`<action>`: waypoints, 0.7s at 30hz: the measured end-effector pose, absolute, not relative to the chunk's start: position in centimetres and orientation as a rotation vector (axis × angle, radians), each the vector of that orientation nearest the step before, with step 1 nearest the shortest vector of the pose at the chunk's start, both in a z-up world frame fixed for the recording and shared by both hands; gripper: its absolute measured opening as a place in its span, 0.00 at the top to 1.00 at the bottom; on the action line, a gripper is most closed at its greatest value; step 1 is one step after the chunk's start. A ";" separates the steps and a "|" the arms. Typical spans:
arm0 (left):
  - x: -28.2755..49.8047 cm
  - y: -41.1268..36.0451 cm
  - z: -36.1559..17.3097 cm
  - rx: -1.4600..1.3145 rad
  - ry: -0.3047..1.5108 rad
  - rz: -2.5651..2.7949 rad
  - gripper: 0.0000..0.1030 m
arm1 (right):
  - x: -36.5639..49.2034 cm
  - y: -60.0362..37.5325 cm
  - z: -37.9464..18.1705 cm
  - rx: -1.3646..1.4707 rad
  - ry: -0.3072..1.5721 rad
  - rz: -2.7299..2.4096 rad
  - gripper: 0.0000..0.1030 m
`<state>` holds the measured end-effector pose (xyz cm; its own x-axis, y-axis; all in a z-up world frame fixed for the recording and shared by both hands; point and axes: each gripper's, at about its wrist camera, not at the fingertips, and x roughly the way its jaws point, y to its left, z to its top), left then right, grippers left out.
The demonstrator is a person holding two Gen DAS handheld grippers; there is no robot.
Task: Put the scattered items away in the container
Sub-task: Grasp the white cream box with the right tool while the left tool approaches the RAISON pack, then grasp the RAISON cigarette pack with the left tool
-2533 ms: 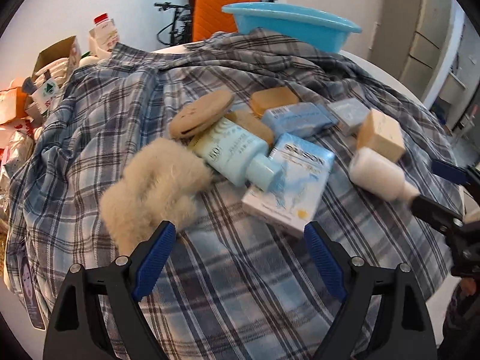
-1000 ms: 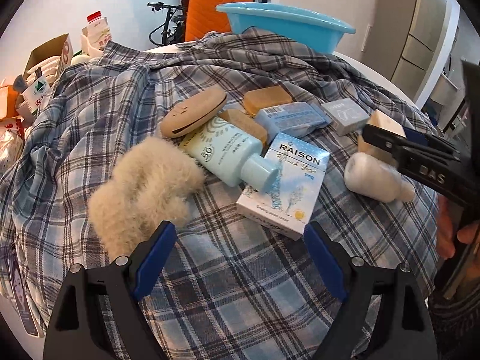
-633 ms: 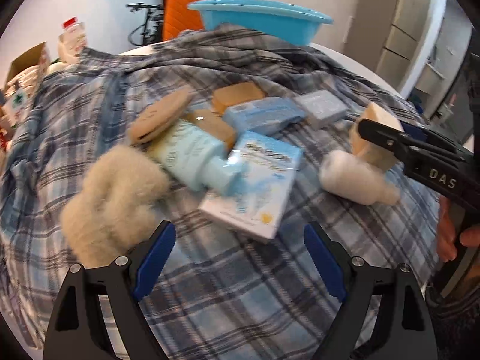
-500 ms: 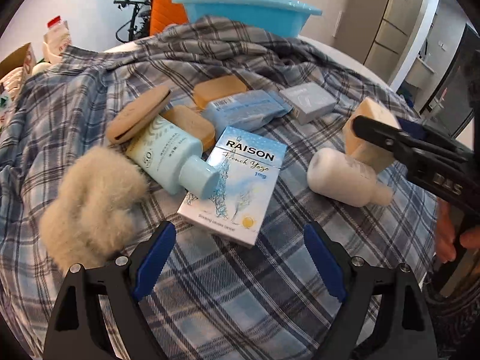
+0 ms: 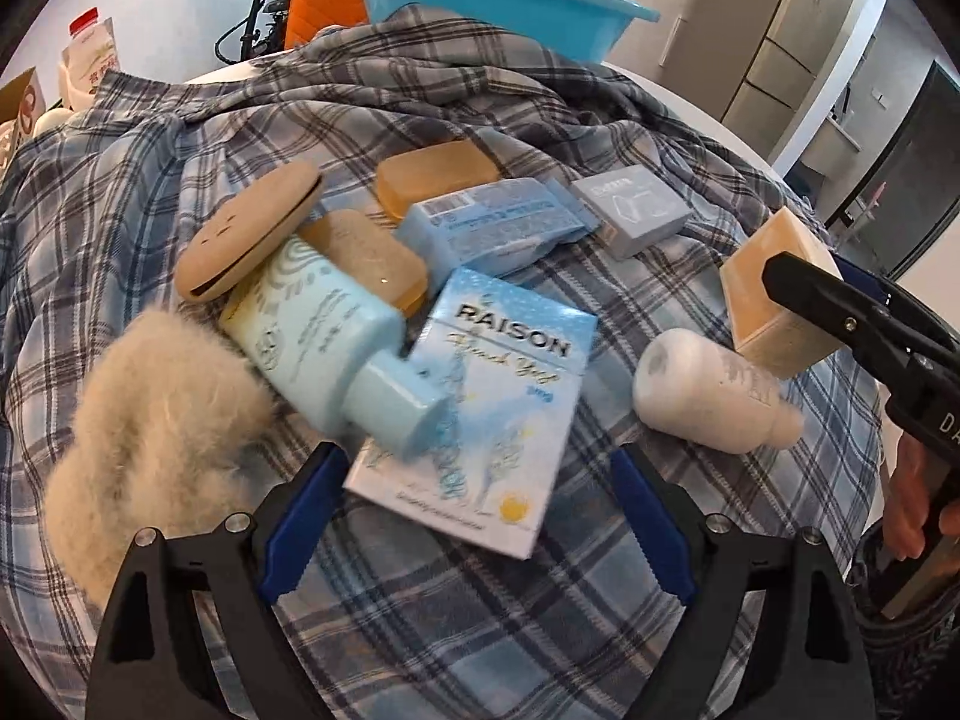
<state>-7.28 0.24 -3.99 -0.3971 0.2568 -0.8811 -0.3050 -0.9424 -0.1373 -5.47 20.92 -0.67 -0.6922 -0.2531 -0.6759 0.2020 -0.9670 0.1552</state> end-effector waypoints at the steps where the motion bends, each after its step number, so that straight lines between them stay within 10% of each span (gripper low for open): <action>1: -7.2 0.5 -3.9 -1.481 0.075 2.392 0.12 | -5.5 21.0 -0.7 1.087 -0.102 -2.682 0.39; 4: -7.2 1.3 -3.8 -1.460 0.098 2.388 0.13 | -5.5 21.5 -0.7 1.092 -0.118 -2.686 0.39; 8: -6.7 2.5 -4.0 -1.464 0.236 2.436 0.41 | -5.6 21.8 -0.9 1.102 -0.138 -2.683 0.39; 21: -4.9 2.9 -0.7 -1.351 0.244 2.496 0.41 | -5.5 21.9 -0.9 1.101 -0.142 -2.681 0.39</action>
